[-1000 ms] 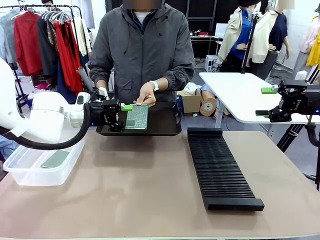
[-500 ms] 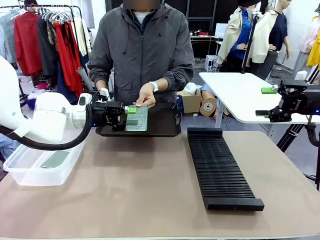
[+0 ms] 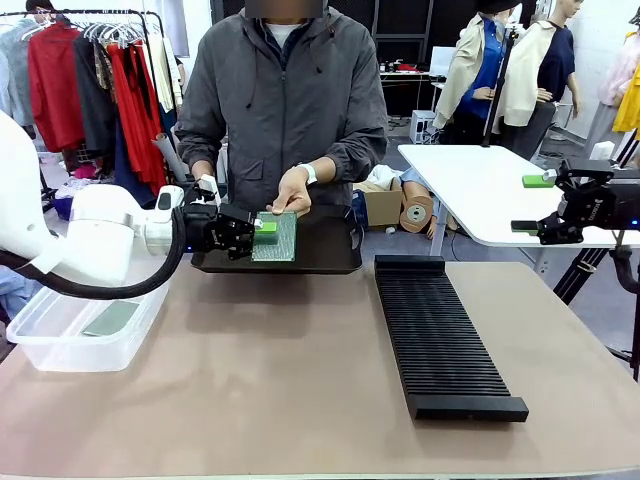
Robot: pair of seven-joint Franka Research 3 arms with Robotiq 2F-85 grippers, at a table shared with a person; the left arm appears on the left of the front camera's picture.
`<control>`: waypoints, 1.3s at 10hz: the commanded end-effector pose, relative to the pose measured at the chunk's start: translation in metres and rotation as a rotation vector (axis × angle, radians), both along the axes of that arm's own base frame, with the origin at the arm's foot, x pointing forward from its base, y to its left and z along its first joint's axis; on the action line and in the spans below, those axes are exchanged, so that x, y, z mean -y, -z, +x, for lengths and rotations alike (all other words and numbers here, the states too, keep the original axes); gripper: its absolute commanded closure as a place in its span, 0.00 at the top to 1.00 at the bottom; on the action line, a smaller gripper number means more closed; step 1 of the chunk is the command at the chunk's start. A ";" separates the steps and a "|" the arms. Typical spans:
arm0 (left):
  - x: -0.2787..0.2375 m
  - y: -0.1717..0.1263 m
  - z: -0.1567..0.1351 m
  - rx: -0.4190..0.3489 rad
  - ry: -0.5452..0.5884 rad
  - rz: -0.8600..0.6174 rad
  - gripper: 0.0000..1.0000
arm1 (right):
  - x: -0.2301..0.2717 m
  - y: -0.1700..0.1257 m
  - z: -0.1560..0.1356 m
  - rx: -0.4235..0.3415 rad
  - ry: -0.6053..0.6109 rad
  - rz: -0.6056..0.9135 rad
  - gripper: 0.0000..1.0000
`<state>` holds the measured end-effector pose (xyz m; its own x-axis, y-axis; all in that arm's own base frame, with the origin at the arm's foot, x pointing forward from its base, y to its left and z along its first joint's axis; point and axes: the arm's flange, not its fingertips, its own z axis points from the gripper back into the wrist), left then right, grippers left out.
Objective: Sort PCBs into racks and boxes based on the side picked up.
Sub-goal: Pick up the Blank PCB handed by the Human, then if the short side of the Blank PCB is picked up, insert it into the PCB Rack ; if the long side is picked up, place it in the Organizing box.
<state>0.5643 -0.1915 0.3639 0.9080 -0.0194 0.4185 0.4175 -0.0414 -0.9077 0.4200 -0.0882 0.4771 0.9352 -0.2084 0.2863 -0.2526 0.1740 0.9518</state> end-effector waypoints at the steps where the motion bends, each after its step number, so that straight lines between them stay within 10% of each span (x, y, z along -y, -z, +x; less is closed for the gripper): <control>1: 0.002 0.001 0.008 0.021 -0.012 -0.036 0.00 | 0.001 -0.003 -0.001 -0.004 -0.010 -0.005 1.00; 13: 0.001 0.004 0.008 0.000 -0.003 -0.005 0.00 | 0.001 -0.003 -0.001 -0.004 -0.010 -0.005 1.00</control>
<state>0.5729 -0.1926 0.3582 0.9111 -0.0202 0.4117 0.4107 -0.0396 -0.9109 0.4200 -0.0882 0.4772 0.9352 -0.2084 0.2864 -0.2527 0.1740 0.9518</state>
